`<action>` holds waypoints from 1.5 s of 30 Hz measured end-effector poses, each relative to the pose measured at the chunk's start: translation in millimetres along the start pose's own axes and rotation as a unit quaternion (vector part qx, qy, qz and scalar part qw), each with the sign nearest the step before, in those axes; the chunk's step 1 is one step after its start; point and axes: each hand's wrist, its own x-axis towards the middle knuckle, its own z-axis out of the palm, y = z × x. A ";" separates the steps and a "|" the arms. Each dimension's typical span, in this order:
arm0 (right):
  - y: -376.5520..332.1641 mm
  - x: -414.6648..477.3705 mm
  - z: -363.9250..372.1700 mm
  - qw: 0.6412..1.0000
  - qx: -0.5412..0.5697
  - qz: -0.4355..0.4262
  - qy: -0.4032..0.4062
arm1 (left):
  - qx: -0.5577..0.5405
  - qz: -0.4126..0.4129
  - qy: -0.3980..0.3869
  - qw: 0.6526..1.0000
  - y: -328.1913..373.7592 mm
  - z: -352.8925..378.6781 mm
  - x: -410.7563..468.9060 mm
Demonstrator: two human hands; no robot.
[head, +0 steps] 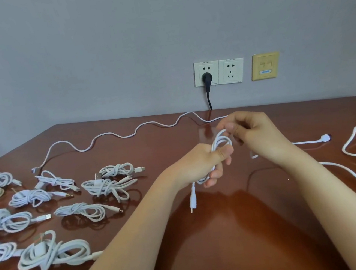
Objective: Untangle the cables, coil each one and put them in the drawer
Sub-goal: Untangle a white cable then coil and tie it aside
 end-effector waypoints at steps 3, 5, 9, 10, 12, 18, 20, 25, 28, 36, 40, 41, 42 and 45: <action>5.1 3.4 -0.5 0.998 0.035 0.028 0.043 | -0.057 0.012 0.062 0.996 -0.8 -2.6 2.8; 10.2 5.1 1.8 0.998 0.016 0.043 0.043 | -0.082 0.017 0.106 0.991 -2.1 -6.5 5.1; 18.4 6.2 11.5 0.997 -0.009 0.078 0.005 | -0.104 0.032 0.167 0.980 -4.8 -8.3 8.4; 19.5 6.1 13.4 0.997 -0.012 0.081 0.007 | -0.104 0.037 0.178 0.978 -5.6 -8.1 9.3; 19.2 5.5 17.7 0.996 -0.010 0.084 0.017 | -0.103 0.044 0.196 0.974 -6.5 -8.2 10.8; 8.6 -1.7 30.2 0.985 -0.154 0.045 -0.062 | -0.082 0.054 0.225 0.969 -5.7 -5.3 11.8; 8.2 -4.6 32.2 0.976 -0.183 0.036 -0.111 | -0.052 0.050 0.232 0.970 -7.5 -2.9 13.4; 9.3 -6.4 34.9 0.977 -0.197 -0.015 -0.083 | 0.034 0.063 0.286 0.956 -10.6 -2.0 16.8; 8.1 -5.9 35.1 0.981 -0.184 -0.022 -0.059 | 0.052 0.067 0.325 0.942 -9.3 -2.6 16.0; 9.0 -9.2 38.9 0.979 -0.201 -0.020 -0.032 | -0.091 0.046 0.292 0.951 -8.5 -7.7 15.9; 12.1 -10.7 40.2 0.977 -0.202 -0.036 -0.058 | -0.379 0.053 0.165 0.909 3.0 -7.0 10.6; 12.2 -11.9 41.6 0.976 -0.202 -0.038 -0.072 | -0.421 0.049 0.148 0.893 4.9 -8.2 9.3; 12.5 -12.9 42.8 0.975 -0.203 -0.040 -0.084 | -0.445 0.045 0.137 0.884 6.6 -9.2 7.9; 13.7 -14.9 46.0 0.969 -0.218 -0.055 -0.107 | -0.461 0.045 0.120 0.878 6.2 -14.1 5.6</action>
